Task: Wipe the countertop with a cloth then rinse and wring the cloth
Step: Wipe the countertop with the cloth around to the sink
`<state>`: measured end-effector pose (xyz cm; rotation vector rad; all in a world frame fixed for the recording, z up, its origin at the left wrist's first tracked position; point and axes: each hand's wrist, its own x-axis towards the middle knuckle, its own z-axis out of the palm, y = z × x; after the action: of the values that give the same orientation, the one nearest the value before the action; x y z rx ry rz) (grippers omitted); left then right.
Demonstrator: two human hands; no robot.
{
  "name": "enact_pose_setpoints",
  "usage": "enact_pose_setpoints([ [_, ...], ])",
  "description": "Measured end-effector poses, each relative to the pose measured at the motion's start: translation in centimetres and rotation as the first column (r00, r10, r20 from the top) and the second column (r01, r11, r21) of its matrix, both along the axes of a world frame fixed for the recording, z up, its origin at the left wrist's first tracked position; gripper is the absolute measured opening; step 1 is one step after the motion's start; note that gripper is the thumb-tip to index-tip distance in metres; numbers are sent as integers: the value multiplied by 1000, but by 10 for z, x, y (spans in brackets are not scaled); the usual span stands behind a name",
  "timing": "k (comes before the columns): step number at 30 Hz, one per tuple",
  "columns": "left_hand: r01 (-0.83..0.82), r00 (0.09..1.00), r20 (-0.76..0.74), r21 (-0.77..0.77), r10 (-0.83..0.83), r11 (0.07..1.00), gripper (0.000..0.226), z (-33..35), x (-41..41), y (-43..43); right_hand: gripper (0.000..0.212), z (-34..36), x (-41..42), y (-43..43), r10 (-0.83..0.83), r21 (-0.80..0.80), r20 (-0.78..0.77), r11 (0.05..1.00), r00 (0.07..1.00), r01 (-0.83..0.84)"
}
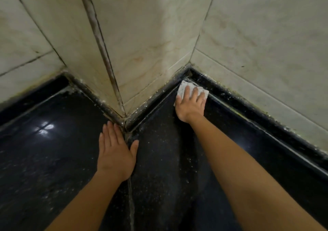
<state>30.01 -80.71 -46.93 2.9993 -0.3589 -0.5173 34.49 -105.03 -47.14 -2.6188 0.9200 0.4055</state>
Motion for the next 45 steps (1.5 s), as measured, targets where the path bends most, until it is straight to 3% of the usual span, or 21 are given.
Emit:
enact_pose_setpoints([
  [4, 0, 1000, 8, -6, 0, 1000, 81, 0, 0, 0, 64, 8, -8, -11, 240, -4, -61, 971, 969, -241],
  [7, 5, 1000, 0, 3, -5, 1000, 80, 0, 1, 0, 62, 8, -35, -2, 438, -3, -64, 898, 896, -440],
  [14, 1, 1000, 0, -10, -1, 1000, 81, 3, 0, 0, 60, 0, -121, 29, 836, -47, 23, 548, 548, -835],
  [16, 1, 1000, 7, -14, -1, 1000, 81, 2, 0, 0, 57, 0, -116, 15, 856, -49, 27, 517, 517, -854],
  [17, 1, 1000, 11, -15, -1, 1000, 81, 2, 0, 1, 57, -1, -108, 8, 840, -62, 14, 543, 543, -838],
  [21, 8, 1000, 23, -5, -8, 1000, 80, 1, 1, 1, 64, -4, -62, -24, 602, -105, 3, 794, 798, -599],
  [26, 8, 999, 35, -6, -8, 1000, 80, -1, 0, 2, 60, -9, -7, -49, 375, -106, 2, 922, 927, -373],
  [33, 16, 1000, 23, 16, -16, 1000, 80, -1, -1, 2, 60, -12, -19, -48, 348, -97, 35, 934, 937, -343],
  [45, 51, 995, -89, 30, -48, 998, 80, 5, 2, 3, 76, -5, -188, -7, 438, -47, -28, 897, 898, -439],
])
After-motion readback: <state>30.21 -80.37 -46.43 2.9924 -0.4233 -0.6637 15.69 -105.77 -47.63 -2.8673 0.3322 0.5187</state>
